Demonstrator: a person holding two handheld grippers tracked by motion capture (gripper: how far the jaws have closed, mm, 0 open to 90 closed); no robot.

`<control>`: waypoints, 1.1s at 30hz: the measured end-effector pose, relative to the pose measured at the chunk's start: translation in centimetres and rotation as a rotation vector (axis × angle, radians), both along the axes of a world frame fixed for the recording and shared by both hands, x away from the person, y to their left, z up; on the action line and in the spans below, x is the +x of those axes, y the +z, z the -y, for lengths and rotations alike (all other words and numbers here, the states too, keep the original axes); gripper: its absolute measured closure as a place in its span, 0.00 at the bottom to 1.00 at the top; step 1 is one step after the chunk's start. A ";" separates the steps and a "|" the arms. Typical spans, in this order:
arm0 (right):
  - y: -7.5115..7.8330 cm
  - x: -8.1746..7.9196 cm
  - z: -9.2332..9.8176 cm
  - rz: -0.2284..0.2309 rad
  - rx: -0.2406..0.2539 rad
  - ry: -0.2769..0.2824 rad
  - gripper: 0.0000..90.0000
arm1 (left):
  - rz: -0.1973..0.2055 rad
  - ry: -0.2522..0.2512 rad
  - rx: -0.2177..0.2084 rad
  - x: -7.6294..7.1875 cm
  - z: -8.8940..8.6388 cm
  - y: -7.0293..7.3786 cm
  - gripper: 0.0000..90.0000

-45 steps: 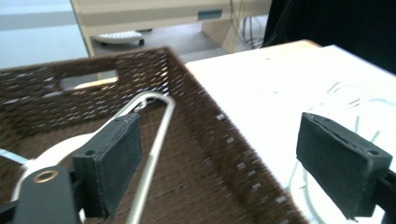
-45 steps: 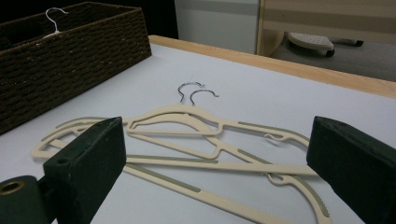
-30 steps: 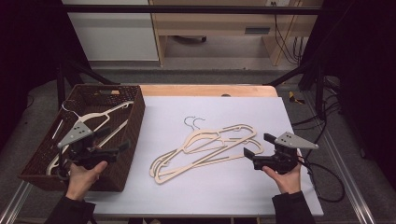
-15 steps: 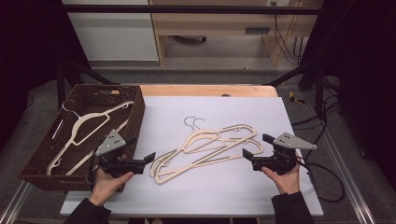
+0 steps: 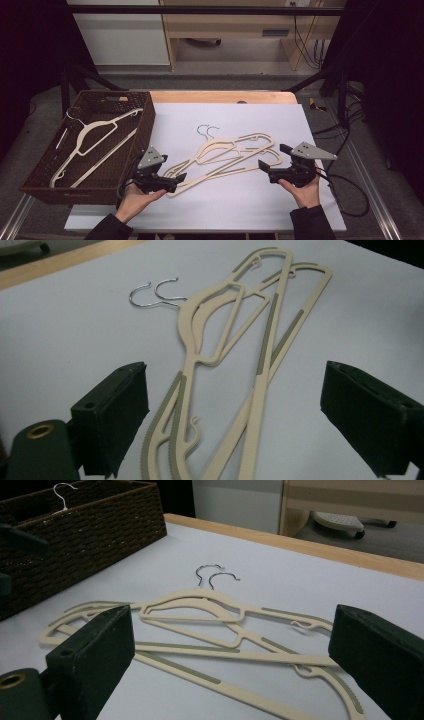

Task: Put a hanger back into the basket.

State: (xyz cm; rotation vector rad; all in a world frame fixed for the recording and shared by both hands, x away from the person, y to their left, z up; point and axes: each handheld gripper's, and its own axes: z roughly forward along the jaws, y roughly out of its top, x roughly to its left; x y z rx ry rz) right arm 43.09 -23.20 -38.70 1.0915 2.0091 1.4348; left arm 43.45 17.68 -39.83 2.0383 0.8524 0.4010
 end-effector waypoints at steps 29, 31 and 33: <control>-0.2 0.2 -0.3 -0.007 -0.011 0.009 0.05 | -0.176 0.021 0.186 5.9 2.4 -6.2 0.61; -0.2 0.2 -0.3 -0.006 -0.010 0.009 0.05 | -0.163 0.030 0.211 5.9 2.5 -6.4 0.63; -0.2 0.2 -0.3 -0.006 -0.009 0.010 0.05 | -0.171 0.032 0.209 6.1 2.3 -6.5 0.64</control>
